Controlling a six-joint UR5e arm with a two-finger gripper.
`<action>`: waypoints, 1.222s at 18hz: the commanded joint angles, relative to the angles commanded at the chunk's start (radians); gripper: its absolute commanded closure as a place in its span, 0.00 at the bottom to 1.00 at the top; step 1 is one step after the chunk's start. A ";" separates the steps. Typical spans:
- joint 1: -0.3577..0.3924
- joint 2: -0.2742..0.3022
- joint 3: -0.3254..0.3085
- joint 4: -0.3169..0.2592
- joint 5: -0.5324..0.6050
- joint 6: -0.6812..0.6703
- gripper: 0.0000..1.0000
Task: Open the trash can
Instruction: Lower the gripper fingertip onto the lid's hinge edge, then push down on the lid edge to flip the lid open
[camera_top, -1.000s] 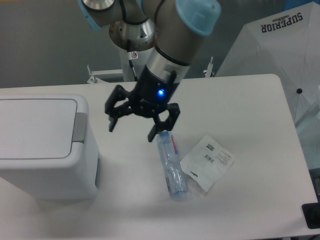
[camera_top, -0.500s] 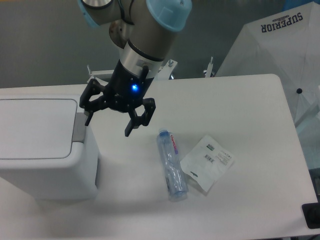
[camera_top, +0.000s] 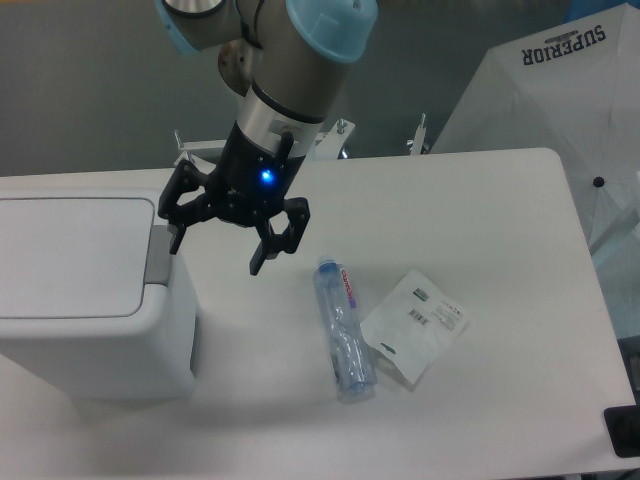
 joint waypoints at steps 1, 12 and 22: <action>0.000 0.003 0.000 -0.002 0.002 -0.002 0.00; -0.043 0.011 -0.040 0.009 0.000 0.002 0.00; -0.043 -0.002 -0.074 0.080 0.051 0.003 0.00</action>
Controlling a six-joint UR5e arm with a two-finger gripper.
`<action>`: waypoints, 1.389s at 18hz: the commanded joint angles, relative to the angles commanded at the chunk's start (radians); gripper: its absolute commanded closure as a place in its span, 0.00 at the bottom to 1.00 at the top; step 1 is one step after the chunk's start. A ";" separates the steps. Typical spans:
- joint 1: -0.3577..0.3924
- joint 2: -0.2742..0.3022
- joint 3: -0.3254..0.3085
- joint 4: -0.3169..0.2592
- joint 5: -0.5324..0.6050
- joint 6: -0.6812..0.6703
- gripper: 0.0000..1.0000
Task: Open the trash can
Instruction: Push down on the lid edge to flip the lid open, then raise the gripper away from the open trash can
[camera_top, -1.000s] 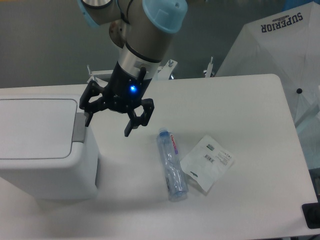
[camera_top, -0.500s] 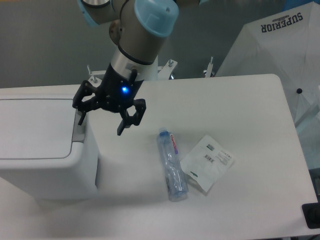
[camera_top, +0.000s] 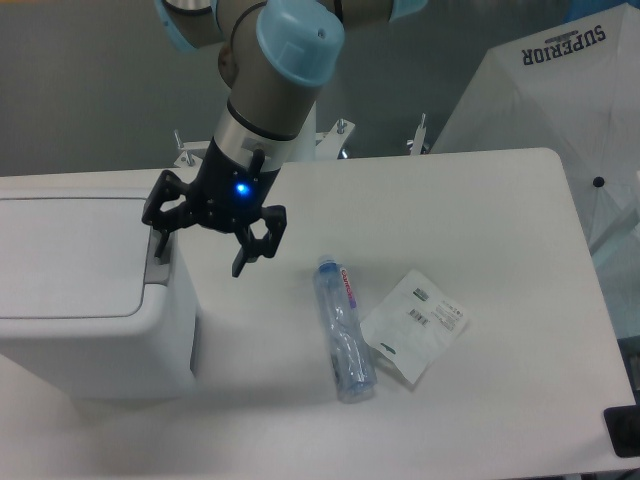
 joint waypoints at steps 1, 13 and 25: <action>0.000 0.000 0.000 0.000 0.000 0.000 0.00; 0.009 -0.006 0.081 -0.005 -0.002 -0.061 0.00; 0.215 -0.093 0.126 0.038 0.152 0.317 0.00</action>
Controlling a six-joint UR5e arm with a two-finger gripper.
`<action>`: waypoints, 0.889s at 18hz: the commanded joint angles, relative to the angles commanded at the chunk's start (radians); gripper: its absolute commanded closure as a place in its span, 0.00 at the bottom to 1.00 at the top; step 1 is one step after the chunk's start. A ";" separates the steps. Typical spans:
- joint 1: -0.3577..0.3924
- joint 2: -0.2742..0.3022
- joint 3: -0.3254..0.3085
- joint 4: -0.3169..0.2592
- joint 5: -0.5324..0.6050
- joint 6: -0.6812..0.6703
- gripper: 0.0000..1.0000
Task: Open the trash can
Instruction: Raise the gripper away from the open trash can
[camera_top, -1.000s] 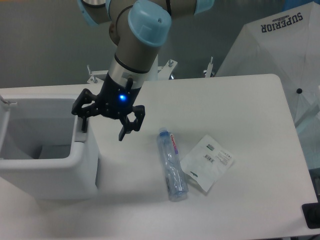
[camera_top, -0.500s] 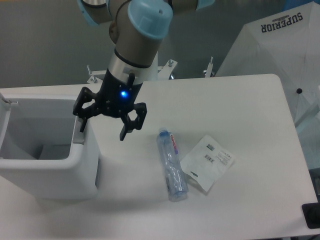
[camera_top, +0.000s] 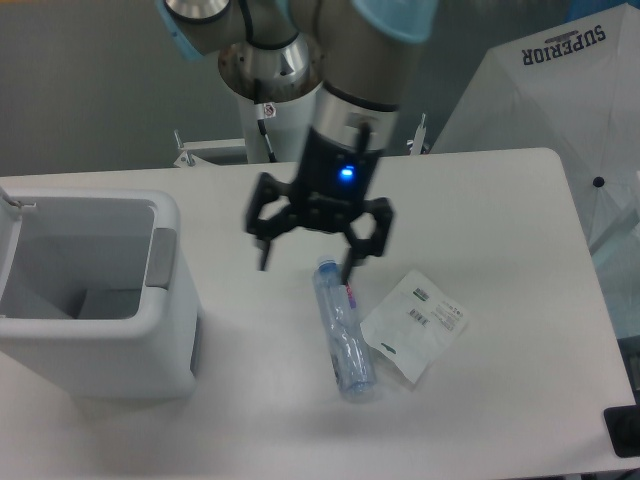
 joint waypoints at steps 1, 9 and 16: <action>-0.003 -0.012 0.000 0.005 0.028 0.029 0.00; 0.006 -0.178 0.032 0.038 0.241 0.374 0.00; 0.041 -0.256 0.049 0.044 0.361 0.499 0.00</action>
